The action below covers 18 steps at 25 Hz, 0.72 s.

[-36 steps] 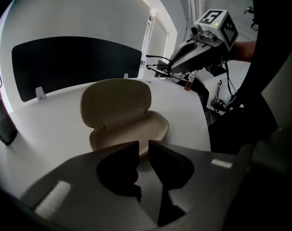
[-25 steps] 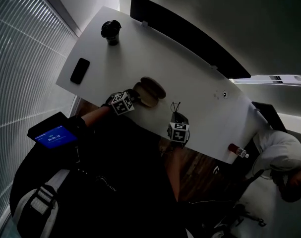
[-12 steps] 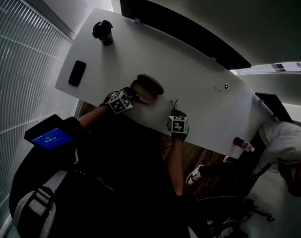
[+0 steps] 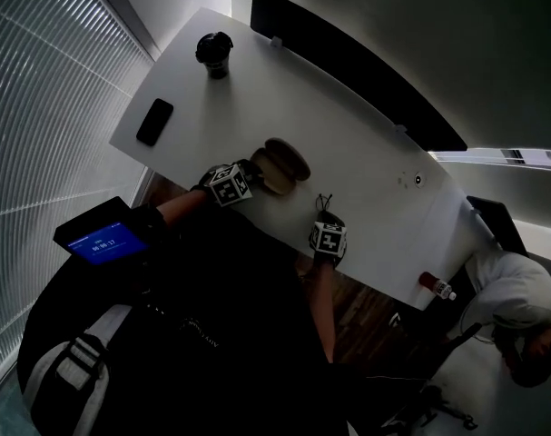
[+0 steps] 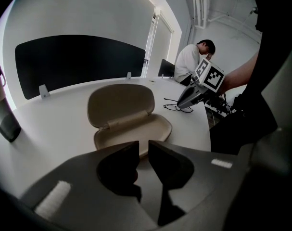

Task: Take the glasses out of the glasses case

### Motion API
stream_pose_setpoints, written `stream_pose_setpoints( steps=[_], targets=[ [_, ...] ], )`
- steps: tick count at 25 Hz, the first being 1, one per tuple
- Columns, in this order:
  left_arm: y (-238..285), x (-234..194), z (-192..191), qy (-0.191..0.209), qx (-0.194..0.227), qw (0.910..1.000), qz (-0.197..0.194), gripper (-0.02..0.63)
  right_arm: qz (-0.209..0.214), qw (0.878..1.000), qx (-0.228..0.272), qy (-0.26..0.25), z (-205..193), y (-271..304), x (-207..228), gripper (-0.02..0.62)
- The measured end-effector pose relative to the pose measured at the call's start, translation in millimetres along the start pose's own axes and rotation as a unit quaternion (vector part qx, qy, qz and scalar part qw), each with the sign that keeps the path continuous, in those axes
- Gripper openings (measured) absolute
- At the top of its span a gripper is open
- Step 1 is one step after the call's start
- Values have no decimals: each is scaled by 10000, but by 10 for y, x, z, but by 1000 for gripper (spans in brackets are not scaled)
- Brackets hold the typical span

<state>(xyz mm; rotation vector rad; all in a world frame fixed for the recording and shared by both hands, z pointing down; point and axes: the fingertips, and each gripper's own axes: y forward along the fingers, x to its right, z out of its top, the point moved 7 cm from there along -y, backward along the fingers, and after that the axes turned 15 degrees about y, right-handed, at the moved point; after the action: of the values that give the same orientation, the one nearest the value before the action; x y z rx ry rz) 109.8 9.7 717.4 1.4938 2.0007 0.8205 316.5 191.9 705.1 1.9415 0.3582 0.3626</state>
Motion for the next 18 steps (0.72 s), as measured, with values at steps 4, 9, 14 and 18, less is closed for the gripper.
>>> stream_pose_setpoints(
  steps=[4,9,14,18],
  targets=[
    [-14,7,9,-22,76,10000,56,72,30,9997,231,-105,67,-73,-17,21],
    [-35,4,19,-27,149,9998,127,74,-64,9964,770,-340,217,-241,-73,51],
    [-132,9,101,-44,371,9990,265,74,-148,9928,1146,-305,274,-406,-147,61],
    [-223,23,188,29,614,9973,409,77,-112,9814,1900,-233,419,-706,-370,60]
  ],
)
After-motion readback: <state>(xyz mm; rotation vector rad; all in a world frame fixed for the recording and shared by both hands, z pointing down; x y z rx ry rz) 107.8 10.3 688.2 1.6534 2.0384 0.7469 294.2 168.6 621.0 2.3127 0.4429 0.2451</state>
